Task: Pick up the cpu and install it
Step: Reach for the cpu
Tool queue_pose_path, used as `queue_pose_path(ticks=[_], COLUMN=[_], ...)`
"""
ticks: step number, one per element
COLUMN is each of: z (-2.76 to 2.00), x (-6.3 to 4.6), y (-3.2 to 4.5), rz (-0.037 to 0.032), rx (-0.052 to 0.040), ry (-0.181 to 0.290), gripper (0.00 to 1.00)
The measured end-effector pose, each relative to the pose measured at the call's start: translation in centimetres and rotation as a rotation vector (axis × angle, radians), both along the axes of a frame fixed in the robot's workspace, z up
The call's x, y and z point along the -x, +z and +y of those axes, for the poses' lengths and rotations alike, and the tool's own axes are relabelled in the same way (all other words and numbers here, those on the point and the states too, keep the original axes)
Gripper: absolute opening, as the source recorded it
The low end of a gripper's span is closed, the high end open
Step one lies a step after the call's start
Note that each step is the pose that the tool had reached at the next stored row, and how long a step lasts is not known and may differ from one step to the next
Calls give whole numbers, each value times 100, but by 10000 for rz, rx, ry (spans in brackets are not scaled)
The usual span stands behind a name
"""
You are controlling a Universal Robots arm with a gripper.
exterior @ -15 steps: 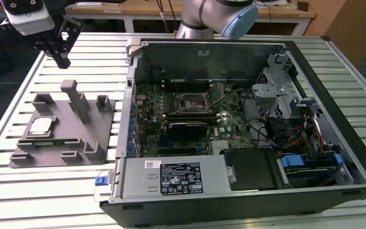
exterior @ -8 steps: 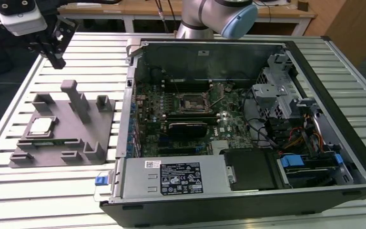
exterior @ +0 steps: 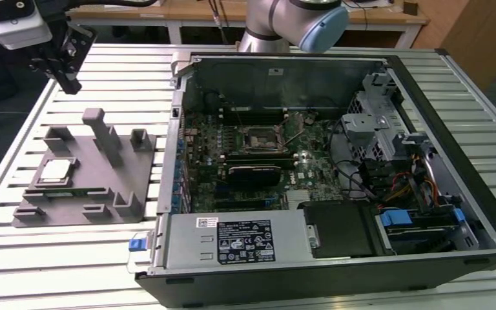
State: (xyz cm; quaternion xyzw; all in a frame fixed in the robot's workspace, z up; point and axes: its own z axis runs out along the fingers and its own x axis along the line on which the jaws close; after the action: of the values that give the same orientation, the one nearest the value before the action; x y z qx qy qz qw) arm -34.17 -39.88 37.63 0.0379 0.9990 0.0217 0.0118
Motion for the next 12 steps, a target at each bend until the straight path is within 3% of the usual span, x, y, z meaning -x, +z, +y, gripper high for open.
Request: queue_pose_path(ticks=[7, 12], z=[0, 0], x=[136, 328], y=[-7, -19], rz=[3, 2], rx=[1, 0], ry=[0, -1], gripper=[11, 11])
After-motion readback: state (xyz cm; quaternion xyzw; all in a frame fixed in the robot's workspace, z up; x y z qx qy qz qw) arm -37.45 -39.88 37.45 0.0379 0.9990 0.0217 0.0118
